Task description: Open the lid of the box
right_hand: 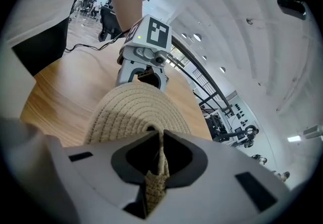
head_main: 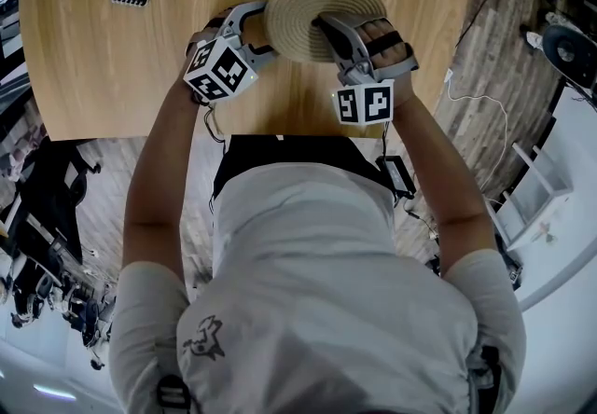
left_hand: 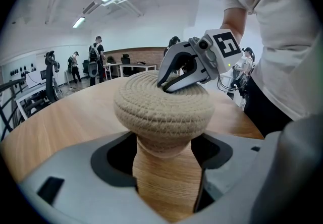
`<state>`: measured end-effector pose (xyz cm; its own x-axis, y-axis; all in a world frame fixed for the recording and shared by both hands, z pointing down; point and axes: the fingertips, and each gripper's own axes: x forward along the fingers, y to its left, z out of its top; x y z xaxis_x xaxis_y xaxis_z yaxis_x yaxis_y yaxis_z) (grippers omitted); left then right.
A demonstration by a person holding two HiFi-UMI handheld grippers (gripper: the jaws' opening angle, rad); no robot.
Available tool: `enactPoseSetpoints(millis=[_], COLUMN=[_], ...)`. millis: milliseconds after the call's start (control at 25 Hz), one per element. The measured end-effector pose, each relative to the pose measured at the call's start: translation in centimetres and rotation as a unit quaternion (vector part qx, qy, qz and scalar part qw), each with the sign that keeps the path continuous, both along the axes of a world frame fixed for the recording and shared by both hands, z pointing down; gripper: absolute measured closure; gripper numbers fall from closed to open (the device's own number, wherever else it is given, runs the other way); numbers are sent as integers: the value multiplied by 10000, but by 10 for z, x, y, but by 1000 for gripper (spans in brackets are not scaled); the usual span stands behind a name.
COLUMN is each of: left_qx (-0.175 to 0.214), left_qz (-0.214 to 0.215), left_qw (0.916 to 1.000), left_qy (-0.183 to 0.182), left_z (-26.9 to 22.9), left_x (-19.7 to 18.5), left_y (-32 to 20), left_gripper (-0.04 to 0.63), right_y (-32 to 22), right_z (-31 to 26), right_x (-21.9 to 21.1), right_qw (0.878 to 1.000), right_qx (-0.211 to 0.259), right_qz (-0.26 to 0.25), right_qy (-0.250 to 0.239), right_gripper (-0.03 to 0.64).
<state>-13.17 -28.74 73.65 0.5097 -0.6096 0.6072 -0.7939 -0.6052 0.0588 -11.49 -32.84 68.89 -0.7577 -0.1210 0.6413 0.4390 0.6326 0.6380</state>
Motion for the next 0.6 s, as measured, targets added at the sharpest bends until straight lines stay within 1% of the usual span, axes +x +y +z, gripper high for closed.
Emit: enactPoseSetpoints(millis=[160, 600], left_qx=[8, 0], left_qz=[23, -25], left_qw=[10000, 10000], left_qy=[-30, 89], left_z=[0, 4], left_x=[1, -2], left_y=[0, 0], left_gripper=[256, 265], right_y=[0, -4], right_z=[-10, -50], right_x=[2, 6], right_qw=[9998, 9962], right_qx=[-26, -63], right_qz=[40, 583], right_qy=[-207, -638], right_gripper=[583, 584])
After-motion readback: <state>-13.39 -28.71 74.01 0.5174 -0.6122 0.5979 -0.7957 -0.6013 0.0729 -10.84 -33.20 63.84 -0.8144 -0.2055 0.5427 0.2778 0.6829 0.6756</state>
